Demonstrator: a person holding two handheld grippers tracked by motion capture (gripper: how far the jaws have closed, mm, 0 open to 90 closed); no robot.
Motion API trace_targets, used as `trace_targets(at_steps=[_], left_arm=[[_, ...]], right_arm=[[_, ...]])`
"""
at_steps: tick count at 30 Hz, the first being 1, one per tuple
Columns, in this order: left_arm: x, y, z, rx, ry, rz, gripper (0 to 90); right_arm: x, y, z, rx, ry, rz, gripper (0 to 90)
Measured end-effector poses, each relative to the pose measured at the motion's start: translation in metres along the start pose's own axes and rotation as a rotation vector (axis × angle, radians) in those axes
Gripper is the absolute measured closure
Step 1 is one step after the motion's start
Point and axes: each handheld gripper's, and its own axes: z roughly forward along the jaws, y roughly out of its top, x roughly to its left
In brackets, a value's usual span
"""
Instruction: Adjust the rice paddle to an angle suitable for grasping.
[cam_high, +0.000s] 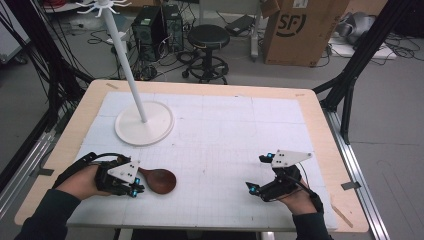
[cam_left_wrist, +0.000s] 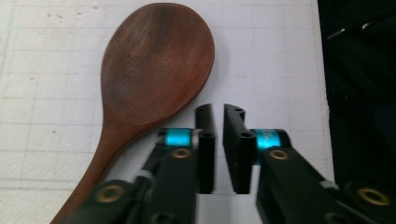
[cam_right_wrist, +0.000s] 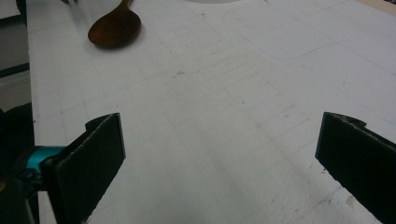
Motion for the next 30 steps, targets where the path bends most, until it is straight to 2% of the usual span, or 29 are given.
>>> trace_targets(at_steps=[1, 7, 15, 27, 30], left_arm=[[0.0, 0.0, 0.001, 0.005, -0.005, -0.005, 87.9], [0.0, 0.006, 0.009, 0.061, 0.005, 0.03, 89.8], [0.002, 0.014, 0.025, 0.129, -0.026, 0.048, 89.9], [0.012, 0.027, 0.039, 0.164, -0.059, 0.037, 89.8], [0.015, 0.029, 0.04, 0.166, -0.039, 0.034, 89.8]], right_arm=[[0.0, 0.0, 0.0, 0.0, 0.0, 0.0, 0.2], [0.0, 0.001, 0.001, 0.001, 0.006, -0.01, 0.2], [0.0, 0.002, 0.001, 0.0, 0.007, -0.013, 0.2], [-0.001, 0.002, -0.002, -0.003, 0.009, -0.014, 0.2], [-0.001, 0.002, -0.003, -0.007, 0.007, -0.009, 0.2]])
